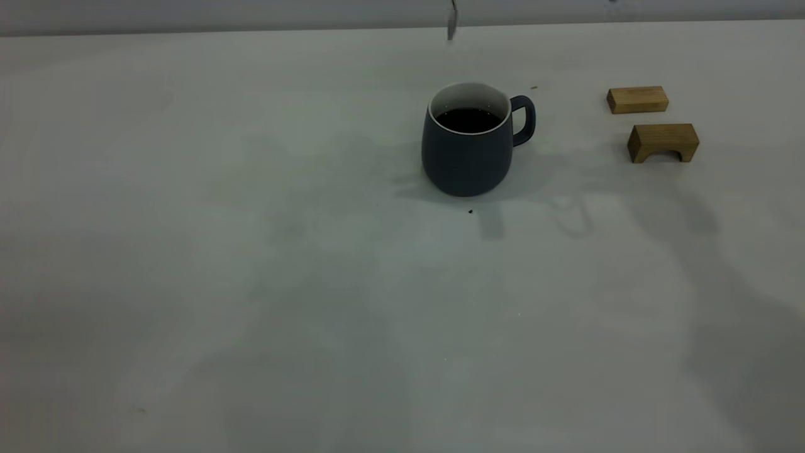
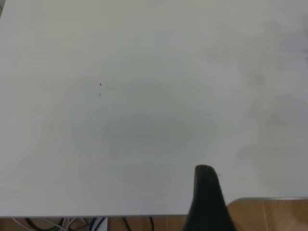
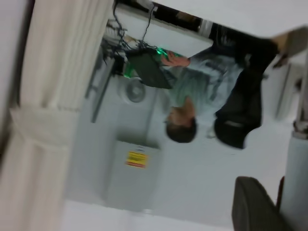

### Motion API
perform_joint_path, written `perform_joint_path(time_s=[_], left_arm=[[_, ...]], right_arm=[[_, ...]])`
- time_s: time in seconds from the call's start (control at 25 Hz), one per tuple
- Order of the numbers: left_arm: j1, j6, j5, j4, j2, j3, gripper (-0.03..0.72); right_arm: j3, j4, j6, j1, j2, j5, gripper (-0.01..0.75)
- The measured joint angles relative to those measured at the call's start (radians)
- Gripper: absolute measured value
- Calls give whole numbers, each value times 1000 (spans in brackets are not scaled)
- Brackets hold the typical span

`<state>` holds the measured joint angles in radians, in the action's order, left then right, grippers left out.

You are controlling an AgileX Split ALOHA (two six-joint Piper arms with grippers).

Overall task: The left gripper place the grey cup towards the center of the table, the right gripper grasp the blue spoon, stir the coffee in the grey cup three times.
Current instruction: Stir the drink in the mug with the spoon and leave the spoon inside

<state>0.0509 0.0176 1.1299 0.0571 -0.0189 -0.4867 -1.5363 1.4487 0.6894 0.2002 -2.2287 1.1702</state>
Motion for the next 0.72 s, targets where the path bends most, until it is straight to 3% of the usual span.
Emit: perform_joint_path(time_s=[0.28,0.72], left_arm=[[0,0,0,0,0,0,585],[0,0,0,0,0,0,585]], right_arm=[[0,45,65,-1,-25,1,122],[-1,129,-15,-69,-166,-9,122]])
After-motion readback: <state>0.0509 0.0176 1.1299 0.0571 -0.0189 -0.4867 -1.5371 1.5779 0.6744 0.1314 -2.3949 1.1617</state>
